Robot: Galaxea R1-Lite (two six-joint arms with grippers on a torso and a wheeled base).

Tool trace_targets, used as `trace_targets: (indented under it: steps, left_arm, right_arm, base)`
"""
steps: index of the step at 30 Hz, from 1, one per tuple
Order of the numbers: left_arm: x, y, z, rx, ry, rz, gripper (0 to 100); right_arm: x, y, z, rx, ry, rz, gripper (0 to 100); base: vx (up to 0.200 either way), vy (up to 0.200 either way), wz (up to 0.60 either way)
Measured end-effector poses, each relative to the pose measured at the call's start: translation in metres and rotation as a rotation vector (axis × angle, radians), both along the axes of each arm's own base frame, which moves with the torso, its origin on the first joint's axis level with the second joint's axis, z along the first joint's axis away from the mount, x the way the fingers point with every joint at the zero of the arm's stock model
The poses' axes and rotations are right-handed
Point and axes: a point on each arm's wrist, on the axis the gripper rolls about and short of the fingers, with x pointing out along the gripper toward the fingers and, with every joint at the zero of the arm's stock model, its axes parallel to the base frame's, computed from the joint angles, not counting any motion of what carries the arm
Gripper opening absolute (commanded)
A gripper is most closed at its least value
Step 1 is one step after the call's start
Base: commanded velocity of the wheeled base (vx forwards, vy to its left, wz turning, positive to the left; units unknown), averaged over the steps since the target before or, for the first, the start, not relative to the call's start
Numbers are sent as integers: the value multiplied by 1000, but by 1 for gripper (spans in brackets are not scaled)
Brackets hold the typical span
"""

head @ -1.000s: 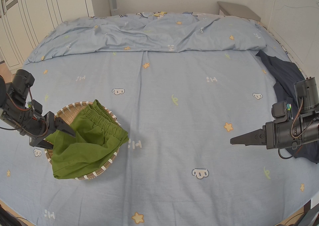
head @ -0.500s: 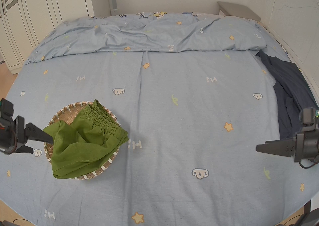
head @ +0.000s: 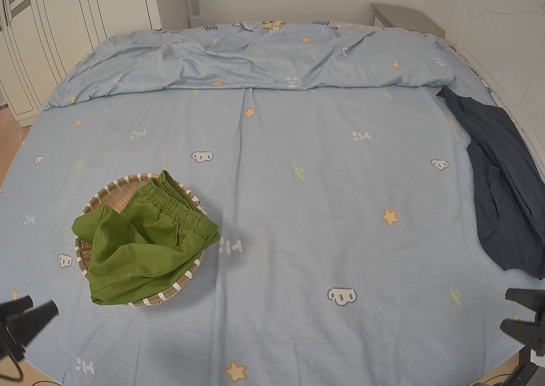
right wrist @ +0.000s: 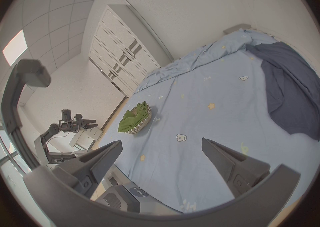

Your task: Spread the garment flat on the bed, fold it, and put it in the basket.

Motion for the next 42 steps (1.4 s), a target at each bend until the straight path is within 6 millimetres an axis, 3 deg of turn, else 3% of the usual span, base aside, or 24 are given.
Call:
trace_targets:
  steps: [4, 8, 13, 17, 22, 26, 32, 42]
  left_arm:
    - [-23, -2, -37, -17, -107, -45, 100]
    - [-34, -3, -66, -25, -196, -77, 100]
    - [-38, -2, -96, 24, -340, -73, 100]
    - [-37, 1, -110, 114, -420, 41, 100]
    - [-36, 6, -121, 323, -445, 211, 100]
    - [-35, 8, -125, 366, -439, 286, 100]
    - [-35, 6, -126, 340, -464, 172, 100]
    - [-35, 5, -128, 419, -463, 97, 100]
  right_arm:
    - [-23, -7, -22, 11, -48, -22, 100]
    - [-36, -10, -38, 16, -75, -38, 100]
    - [-45, -12, -57, 16, -104, -69, 100]
    - [-48, -14, -69, -4, -125, -167, 100]
    - [-48, -19, -76, -56, -157, -364, 100]
    - [-48, -22, -80, -183, -207, -524, 100]
    - [-48, -23, -83, -376, -279, -570, 100]
    - [-50, -19, -84, -357, -345, -753, 100]
  base:
    - [0, 0, 0]
    - [0, 0, 0]
    - [0, 0, 0]
    - [0, 0, 0]
    - [0, 0, 0]
    - [0, 0, 0]
    - [0, 0, 0]
    - [0, 0, 0]
